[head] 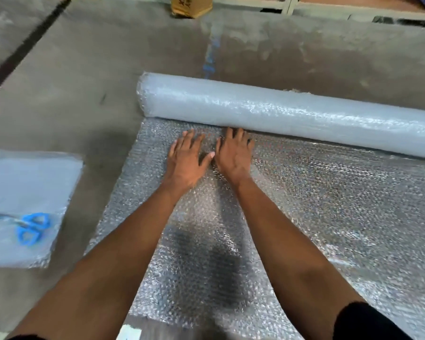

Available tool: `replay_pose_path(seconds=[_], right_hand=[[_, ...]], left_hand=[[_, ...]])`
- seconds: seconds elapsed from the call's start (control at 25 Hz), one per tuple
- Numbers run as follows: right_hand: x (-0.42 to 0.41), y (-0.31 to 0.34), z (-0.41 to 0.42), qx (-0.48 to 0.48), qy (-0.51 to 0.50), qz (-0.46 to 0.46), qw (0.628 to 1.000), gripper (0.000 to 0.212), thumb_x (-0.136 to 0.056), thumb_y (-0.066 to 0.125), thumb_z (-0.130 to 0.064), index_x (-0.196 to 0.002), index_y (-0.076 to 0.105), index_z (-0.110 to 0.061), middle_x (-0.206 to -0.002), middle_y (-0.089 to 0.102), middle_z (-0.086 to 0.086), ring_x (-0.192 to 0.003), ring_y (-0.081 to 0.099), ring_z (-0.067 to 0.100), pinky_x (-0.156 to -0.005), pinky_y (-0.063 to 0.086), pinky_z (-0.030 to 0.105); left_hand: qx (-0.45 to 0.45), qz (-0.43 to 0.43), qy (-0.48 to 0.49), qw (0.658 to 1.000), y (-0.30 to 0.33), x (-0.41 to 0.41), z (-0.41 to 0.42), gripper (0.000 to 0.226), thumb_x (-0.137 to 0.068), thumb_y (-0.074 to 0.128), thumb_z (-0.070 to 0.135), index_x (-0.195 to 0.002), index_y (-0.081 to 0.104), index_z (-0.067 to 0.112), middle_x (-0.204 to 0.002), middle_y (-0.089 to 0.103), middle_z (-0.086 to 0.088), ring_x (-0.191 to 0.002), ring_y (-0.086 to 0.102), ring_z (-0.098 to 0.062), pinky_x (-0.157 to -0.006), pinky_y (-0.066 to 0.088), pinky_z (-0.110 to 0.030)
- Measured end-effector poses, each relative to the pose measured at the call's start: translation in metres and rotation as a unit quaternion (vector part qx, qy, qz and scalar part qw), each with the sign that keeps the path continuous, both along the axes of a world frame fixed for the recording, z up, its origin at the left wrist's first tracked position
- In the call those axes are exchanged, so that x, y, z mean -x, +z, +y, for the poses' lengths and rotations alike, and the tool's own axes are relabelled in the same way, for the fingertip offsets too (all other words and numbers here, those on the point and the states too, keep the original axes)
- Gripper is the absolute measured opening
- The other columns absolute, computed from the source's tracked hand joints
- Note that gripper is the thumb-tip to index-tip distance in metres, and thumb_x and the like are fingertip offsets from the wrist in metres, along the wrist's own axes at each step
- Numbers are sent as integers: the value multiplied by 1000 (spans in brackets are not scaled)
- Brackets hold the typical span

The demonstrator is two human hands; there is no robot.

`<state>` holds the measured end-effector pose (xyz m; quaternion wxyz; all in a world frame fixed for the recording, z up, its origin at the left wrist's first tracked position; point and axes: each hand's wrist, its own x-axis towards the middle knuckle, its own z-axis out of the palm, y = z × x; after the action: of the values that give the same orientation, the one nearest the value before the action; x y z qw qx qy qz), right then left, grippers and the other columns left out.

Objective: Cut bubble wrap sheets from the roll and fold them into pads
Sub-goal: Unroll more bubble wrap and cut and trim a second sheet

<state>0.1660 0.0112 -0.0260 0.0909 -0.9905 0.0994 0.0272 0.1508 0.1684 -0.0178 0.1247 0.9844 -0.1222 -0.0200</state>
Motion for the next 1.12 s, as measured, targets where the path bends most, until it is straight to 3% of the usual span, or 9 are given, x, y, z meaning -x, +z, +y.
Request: replay_pose_path(seconds=[0.24,0.36,0.52,0.64,0.8,0.88,0.96,1.04,1.12], right_hand=[[-39,-1,79,29,12,14,999,58,-112,28,-47,-156,42,-12,-158,39,31,-146,37,50,-122,25,62],[-52,-5,117,37,44,13,998,50,-112,29,-30,-158,39,-13,-159,38,32,-147,35,50,-121,26,66],[-68,-5,158,20,107,16,994,48,-112,31,-24,-157,40,-13,-156,40,27,-146,37,46,-118,32,62],[-75,-4,177,27,167,23,985,53,-112,35,-28,-164,32,-14,-167,32,20,-153,30,43,-120,28,64],[-78,-6,182,-17,215,40,976,60,-113,39,-37,-169,22,-24,-178,14,4,-161,13,40,-126,14,67],[-75,-6,169,-42,239,41,969,59,-112,41,-36,-168,25,-30,-178,13,2,-163,12,33,-127,15,66],[-63,-9,150,-45,251,15,967,55,-113,38,-38,-167,29,-32,-178,16,2,-163,16,27,-127,20,60],[-38,-8,118,-46,197,-16,979,56,-114,25,-49,-167,27,-32,-177,16,2,-163,16,25,-129,18,58],[-3,-4,76,-53,111,-24,992,62,-113,14,-59,-169,19,-32,-178,8,2,-164,8,25,-130,9,56]], left_hand=[[66,39,-14,997,-24,-12,72,72,-109,17,62,-167,23,21,-176,15,-1,-163,8,-21,-131,15,-53],[142,29,-12,989,-30,-13,91,67,-110,15,48,-165,28,12,-173,26,-6,-160,20,-22,-129,23,-49],[262,-19,77,962,-28,1,104,54,-112,35,26,-161,34,5,-166,35,-14,-154,31,-26,-130,24,-42],[330,-32,128,935,-26,5,109,62,-101,52,10,-161,35,11,-161,41,-12,-146,42,-25,-123,32,-33],[359,-32,162,919,-25,6,112,65,-98,56,12,-160,38,17,-160,41,-5,-144,43,-21,-121,39,-43],[343,-28,137,929,-20,7,108,65,-98,58,18,-160,38,15,-161,39,-6,-146,40,-22,-122,37,-47],[234,-17,108,966,-21,9,108,68,-102,52,37,-164,29,16,-170,28,-7,-157,26,-24,-128,27,-51],[70,-6,73,995,-24,15,108,74,-107,28,61,-168,18,19,-176,11,-6,-163,6,-24,-132,9,-53],[-27,24,40,999,-27,29,112,88,-101,7,79,-169,4,23,-176,-5,-6,-163,-7,-25,-131,0,-53]])
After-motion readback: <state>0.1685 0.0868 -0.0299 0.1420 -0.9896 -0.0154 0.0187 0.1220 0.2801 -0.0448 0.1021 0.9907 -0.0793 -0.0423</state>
